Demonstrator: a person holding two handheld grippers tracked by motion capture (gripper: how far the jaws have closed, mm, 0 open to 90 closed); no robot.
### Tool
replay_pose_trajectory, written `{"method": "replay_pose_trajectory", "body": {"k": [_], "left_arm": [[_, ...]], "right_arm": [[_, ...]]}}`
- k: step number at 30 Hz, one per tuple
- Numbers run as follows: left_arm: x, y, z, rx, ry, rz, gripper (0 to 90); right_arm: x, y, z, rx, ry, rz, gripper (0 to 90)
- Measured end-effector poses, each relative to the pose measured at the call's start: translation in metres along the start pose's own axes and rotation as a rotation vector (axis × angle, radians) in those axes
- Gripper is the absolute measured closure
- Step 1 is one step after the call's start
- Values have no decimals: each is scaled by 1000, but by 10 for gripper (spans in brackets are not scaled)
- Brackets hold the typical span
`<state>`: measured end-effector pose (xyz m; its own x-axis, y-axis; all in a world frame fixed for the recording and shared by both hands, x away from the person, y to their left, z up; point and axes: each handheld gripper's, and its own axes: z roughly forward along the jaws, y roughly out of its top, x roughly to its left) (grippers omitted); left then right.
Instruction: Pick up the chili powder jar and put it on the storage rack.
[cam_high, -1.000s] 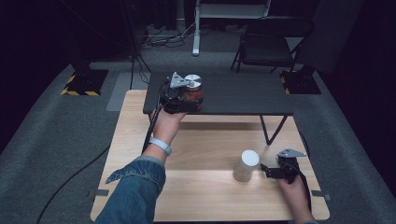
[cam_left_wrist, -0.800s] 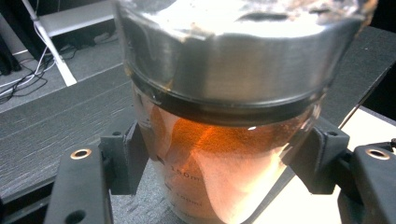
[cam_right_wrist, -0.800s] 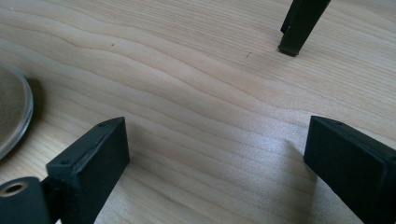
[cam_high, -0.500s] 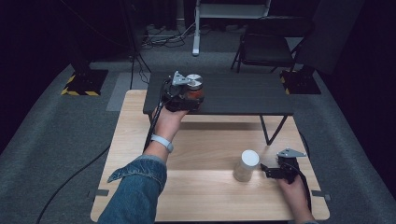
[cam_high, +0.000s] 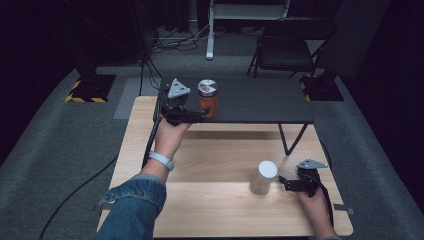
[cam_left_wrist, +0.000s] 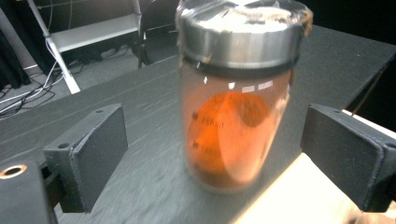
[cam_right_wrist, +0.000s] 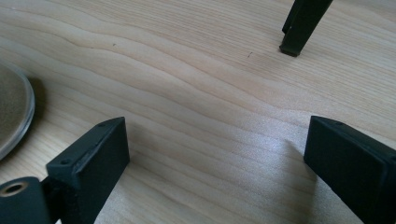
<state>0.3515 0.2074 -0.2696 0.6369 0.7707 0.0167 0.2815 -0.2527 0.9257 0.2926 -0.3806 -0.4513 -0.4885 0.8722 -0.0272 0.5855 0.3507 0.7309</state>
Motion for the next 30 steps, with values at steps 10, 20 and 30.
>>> {"method": "replay_pose_trajectory", "body": {"k": [10,20,30], "left_arm": [[4,-15,-38,-15,22,29,84],[7,-37,-63,-24,41,23,86],[8,-71,-76,-33,65,12,90]], "right_arm": [[0,0,0,0,0,0,65],[0,0,0,0,0,1,65],[0,0,0,1,0,1,65]]}}
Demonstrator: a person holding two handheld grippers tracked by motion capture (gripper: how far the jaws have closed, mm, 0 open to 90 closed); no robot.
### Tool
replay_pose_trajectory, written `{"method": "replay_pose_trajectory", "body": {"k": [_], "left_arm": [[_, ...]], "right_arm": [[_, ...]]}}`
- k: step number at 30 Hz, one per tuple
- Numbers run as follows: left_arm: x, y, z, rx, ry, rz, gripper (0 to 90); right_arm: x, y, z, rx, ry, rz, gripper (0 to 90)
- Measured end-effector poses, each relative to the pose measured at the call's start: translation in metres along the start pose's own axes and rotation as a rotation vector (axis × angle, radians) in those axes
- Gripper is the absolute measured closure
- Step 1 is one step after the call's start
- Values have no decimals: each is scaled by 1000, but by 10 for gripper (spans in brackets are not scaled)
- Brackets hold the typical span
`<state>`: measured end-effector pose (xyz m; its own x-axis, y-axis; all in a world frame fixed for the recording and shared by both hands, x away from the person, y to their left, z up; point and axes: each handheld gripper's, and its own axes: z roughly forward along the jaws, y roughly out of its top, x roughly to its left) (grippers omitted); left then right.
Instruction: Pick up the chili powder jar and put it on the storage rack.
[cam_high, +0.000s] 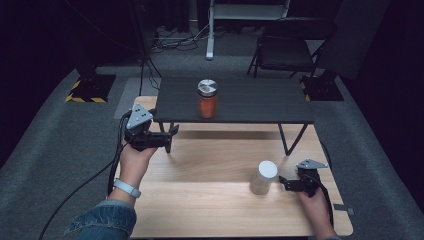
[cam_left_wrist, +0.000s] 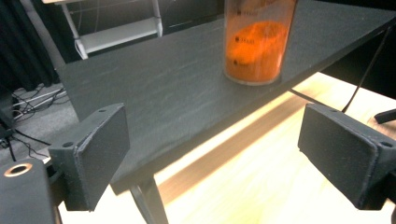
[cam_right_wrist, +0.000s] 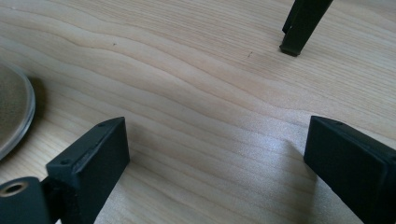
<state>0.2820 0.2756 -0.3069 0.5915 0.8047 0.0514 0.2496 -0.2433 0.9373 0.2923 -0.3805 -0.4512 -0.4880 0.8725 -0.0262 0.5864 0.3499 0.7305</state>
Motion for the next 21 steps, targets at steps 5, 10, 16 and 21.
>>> {"method": "replay_pose_trajectory", "body": {"k": [5,10,16,21], "left_arm": [[0,-18,0,11,2,-11,91],[-1,-37,0,11,5,-28,93],[-3,-57,5,34,6,-38,93],[-5,-75,10,59,11,-40,93]], "right_arm": [[0,0,0,0,0,0,65],[0,0,0,0,0,0,65],[0,0,0,0,0,0,65],[0,0,0,0,0,0,65]]}}
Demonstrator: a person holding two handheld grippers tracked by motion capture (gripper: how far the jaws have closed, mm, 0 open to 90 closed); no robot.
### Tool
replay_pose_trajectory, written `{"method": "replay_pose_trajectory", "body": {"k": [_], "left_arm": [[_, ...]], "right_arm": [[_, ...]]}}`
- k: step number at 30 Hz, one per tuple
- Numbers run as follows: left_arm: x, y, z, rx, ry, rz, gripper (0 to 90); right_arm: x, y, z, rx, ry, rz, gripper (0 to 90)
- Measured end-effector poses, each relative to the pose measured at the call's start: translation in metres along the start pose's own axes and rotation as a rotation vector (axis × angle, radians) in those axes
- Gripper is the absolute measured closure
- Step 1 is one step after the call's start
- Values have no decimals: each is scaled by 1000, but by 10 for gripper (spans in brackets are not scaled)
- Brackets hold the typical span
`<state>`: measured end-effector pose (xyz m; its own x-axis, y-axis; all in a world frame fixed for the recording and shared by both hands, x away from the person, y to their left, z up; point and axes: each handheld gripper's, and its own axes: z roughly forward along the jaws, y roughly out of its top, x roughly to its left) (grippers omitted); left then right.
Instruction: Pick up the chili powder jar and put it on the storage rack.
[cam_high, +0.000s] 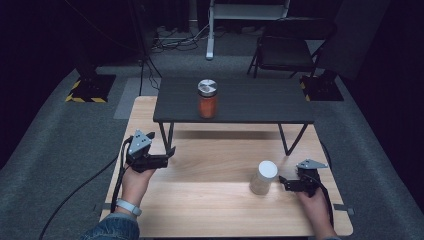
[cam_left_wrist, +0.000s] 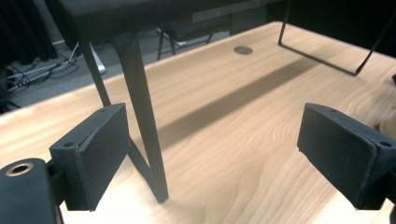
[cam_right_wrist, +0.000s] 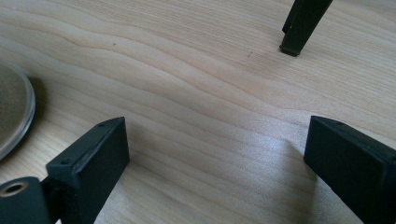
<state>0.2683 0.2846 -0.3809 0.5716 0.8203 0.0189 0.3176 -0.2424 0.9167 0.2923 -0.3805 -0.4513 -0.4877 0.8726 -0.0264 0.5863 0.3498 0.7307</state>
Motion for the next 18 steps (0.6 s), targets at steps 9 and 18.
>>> {"method": "replay_pose_trajectory", "body": {"k": [9,18], "left_arm": [[-3,-27,8,47,14,-23,93],[-5,-46,23,94,7,-45,93]], "right_arm": [[0,0,0,0,0,0,65],[0,0,0,0,0,0,65]]}}
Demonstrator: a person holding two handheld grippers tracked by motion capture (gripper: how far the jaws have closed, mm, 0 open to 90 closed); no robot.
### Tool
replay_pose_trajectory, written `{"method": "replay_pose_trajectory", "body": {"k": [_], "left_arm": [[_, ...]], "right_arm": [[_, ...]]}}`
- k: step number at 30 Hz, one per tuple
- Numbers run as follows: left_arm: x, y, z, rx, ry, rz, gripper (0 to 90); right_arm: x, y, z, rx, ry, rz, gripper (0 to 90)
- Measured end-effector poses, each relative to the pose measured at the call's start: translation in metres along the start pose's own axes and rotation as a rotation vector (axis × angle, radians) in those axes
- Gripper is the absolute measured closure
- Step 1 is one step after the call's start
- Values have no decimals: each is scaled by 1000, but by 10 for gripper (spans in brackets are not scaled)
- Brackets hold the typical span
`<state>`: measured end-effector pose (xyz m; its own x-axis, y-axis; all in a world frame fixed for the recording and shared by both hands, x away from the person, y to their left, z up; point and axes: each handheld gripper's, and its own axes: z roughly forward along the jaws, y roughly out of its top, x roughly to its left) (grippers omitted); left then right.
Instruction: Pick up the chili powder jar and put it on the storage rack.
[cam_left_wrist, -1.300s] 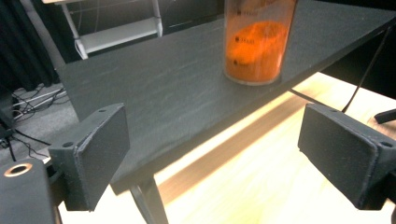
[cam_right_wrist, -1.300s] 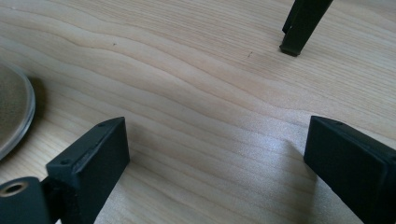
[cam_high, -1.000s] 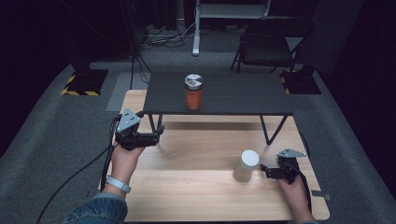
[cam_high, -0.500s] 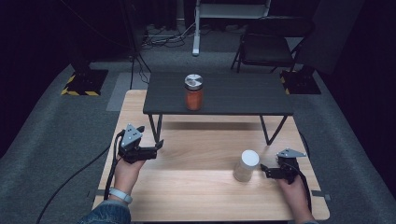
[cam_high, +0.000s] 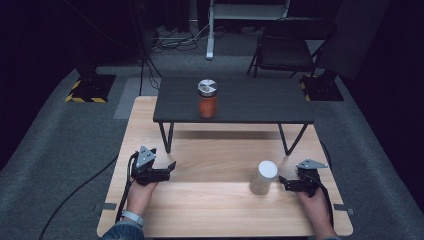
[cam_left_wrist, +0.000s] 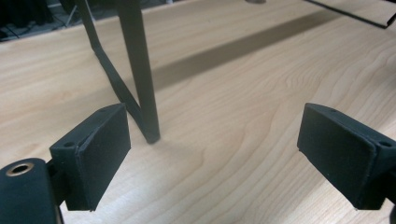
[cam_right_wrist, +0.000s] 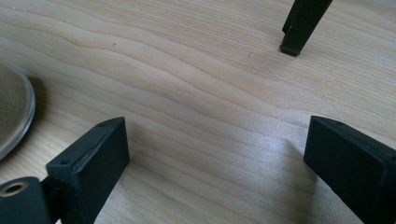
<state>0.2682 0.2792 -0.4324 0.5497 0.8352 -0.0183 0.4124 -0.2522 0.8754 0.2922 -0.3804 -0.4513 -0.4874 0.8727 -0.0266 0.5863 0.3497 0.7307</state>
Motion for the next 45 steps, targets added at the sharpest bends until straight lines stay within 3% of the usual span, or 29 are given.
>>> {"method": "replay_pose_trajectory", "body": {"k": [14,22,26,29,35,45], "left_arm": [[-1,-12,16,64,-8,-37,90],[-4,-16,28,140,-6,-49,86],[-7,-13,34,189,3,-41,86],[-10,-12,35,197,10,-36,85],[-17,-2,41,268,32,1,87],[-17,0,43,278,35,-13,67]], "right_arm": [[0,0,0,0,0,0,64],[0,0,0,0,0,0,64],[0,0,0,0,0,0,64],[0,0,0,0,0,0,63],[0,0,0,1,0,0,63],[0,0,0,1,0,1,63]]}}
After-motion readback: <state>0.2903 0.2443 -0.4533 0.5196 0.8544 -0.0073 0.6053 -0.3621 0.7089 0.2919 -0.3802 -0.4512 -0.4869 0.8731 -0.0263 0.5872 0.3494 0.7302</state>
